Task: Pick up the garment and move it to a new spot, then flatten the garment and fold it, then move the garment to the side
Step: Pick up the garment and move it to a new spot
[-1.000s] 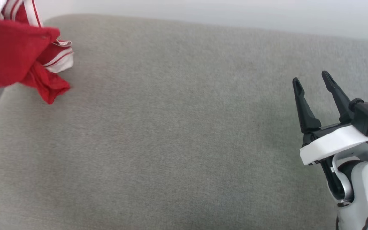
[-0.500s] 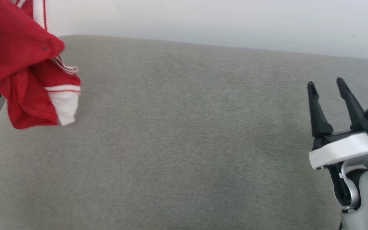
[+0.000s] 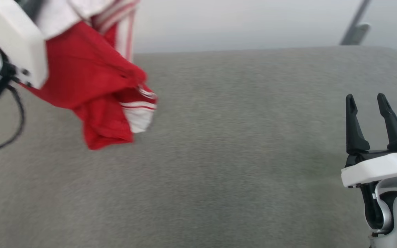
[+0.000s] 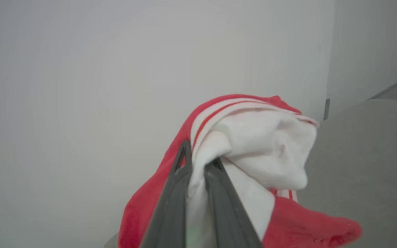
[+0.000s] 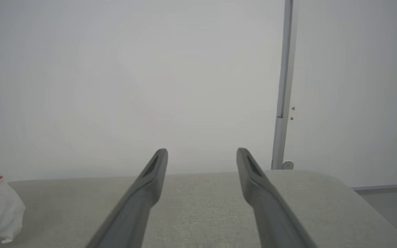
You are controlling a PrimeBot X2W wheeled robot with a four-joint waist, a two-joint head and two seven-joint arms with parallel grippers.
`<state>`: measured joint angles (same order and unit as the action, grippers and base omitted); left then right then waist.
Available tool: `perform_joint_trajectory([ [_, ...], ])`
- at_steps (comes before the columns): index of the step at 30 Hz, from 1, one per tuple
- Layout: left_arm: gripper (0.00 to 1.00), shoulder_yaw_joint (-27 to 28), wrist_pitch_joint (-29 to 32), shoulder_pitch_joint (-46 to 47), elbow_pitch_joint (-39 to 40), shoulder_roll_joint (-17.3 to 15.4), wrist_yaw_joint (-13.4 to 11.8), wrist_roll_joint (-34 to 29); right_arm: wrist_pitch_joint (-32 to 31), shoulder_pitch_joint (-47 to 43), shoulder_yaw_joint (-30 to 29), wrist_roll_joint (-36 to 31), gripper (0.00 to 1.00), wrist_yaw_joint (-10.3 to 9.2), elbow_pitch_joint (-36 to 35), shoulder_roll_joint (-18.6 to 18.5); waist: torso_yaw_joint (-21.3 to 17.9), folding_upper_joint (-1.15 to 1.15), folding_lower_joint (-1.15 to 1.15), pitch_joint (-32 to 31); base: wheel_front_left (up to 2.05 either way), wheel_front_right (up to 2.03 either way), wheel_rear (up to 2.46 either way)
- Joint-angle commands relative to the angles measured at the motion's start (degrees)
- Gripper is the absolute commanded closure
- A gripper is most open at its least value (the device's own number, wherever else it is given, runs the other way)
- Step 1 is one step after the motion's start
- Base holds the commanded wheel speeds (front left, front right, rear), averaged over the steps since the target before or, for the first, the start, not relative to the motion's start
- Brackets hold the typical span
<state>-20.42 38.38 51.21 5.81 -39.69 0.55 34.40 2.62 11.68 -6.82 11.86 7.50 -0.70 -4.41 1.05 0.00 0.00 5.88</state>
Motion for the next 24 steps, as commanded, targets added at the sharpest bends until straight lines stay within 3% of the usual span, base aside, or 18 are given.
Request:
perform_joint_trajectory([
  [1,1.00,-0.37,0.29,-0.76,0.88,0.56,-0.20,0.19,0.56,-0.48,-0.02,-0.03,0.00,-0.02,0.04,0.23,-3.10,0.00,0.00,0.38,0.00,0.00,0.00],
  [12,1.00,-8.12,7.35,-11.08,2.72,5.01,-2.30,4.39,2.20,-2.45,0.21,1.51,0.00,-0.02,2.40,1.33,-10.98,0.00,0.00,2.35,0.00,0.00,0.00],
  [16,1.00,-9.92,9.28,-15.52,-0.88,5.88,-2.84,7.05,3.06,-2.38,0.70,2.14,0.00,-0.02,3.47,1.49,-12.29,0.00,0.00,3.20,0.00,0.00,0.00],
  [24,1.00,-13.20,7.67,-20.57,-13.81,7.71,-0.56,7.94,4.18,-1.35,1.99,2.60,0.00,-0.02,5.28,1.51,-13.53,0.00,0.00,4.40,0.00,0.00,0.00],
])
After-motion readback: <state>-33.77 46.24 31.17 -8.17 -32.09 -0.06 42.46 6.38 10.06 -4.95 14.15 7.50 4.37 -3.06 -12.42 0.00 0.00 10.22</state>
